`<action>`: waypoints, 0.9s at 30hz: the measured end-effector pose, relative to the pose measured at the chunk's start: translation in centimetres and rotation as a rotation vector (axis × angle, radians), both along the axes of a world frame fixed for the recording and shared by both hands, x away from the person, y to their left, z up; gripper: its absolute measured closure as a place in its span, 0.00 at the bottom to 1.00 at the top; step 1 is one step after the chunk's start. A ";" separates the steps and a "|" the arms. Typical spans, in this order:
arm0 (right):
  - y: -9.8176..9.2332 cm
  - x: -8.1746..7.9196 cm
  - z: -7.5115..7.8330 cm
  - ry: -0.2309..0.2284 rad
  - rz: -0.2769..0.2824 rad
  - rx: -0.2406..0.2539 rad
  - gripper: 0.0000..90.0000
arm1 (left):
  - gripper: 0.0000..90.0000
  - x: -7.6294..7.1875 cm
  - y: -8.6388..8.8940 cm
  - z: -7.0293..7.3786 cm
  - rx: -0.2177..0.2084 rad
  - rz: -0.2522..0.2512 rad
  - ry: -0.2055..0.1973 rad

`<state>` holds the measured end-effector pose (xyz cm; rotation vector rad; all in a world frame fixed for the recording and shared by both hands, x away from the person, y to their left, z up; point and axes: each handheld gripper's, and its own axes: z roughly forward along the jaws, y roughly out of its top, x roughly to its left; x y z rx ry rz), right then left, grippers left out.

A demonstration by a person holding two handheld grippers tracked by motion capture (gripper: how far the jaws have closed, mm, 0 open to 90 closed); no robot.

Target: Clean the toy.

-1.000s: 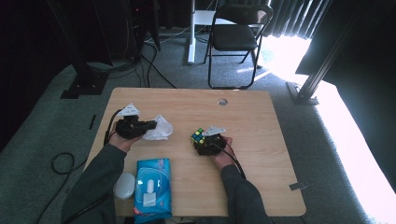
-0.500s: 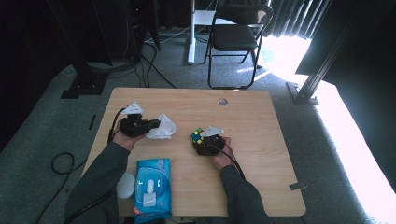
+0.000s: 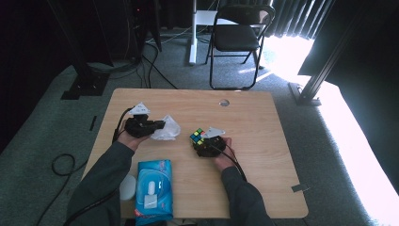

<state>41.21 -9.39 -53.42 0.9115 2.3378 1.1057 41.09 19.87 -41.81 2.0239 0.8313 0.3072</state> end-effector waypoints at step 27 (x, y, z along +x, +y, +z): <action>2.1 -0.1 2.0 -0.011 0.050 0.051 0.38 | 0.97 0.5 -2.0 -0.9 0.040 -0.006 -0.007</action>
